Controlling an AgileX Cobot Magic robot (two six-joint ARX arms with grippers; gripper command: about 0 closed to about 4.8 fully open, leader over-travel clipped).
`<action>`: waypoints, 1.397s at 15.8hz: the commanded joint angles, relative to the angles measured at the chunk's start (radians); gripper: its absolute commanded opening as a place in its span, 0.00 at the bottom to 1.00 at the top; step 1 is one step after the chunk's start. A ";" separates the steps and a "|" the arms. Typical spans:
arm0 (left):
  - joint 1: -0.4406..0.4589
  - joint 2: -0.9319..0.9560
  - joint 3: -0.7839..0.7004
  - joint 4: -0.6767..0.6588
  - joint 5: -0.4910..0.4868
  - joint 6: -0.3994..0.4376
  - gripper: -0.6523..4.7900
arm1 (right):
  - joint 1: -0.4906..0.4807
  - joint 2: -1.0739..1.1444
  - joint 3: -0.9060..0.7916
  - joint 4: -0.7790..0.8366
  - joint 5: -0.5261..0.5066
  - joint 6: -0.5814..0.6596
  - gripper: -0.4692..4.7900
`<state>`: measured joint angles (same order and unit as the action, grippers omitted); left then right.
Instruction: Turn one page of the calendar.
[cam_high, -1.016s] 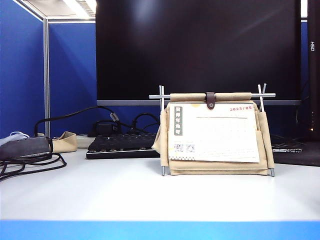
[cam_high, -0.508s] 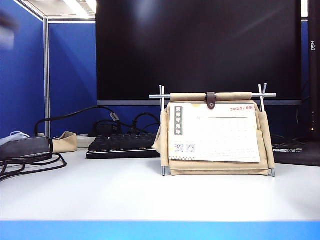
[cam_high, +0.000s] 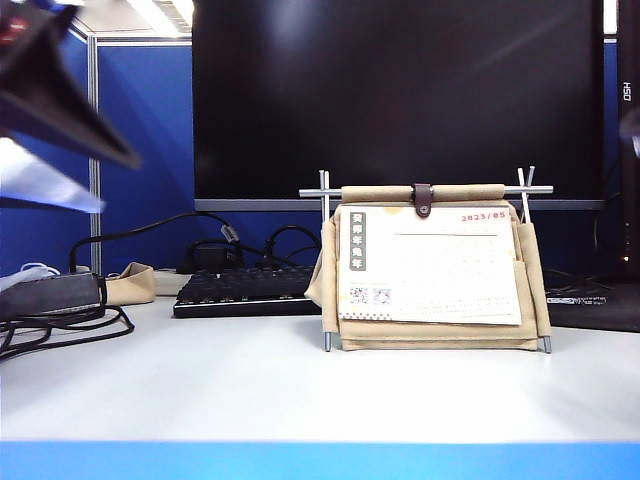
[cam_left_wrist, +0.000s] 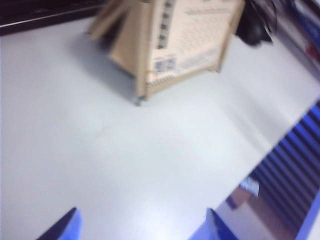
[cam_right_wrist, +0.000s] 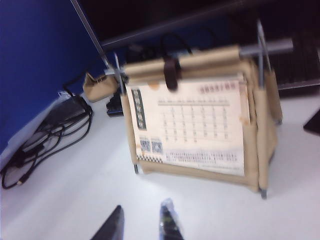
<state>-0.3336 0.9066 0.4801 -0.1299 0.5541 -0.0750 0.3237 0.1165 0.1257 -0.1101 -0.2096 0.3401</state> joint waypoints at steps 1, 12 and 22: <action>-0.053 0.051 0.028 0.071 -0.019 0.040 0.71 | -0.003 0.150 0.078 0.059 -0.030 -0.006 0.30; -0.174 0.076 0.028 0.171 -0.117 0.039 0.71 | -0.419 1.451 0.499 0.465 -0.896 0.159 0.63; -0.174 0.079 0.028 0.169 -0.124 0.041 0.71 | -0.373 1.525 0.499 0.479 -0.783 0.148 0.63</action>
<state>-0.5079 0.9863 0.5022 0.0261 0.4259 -0.0380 -0.0505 1.6444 0.6224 0.3515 -0.9951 0.4969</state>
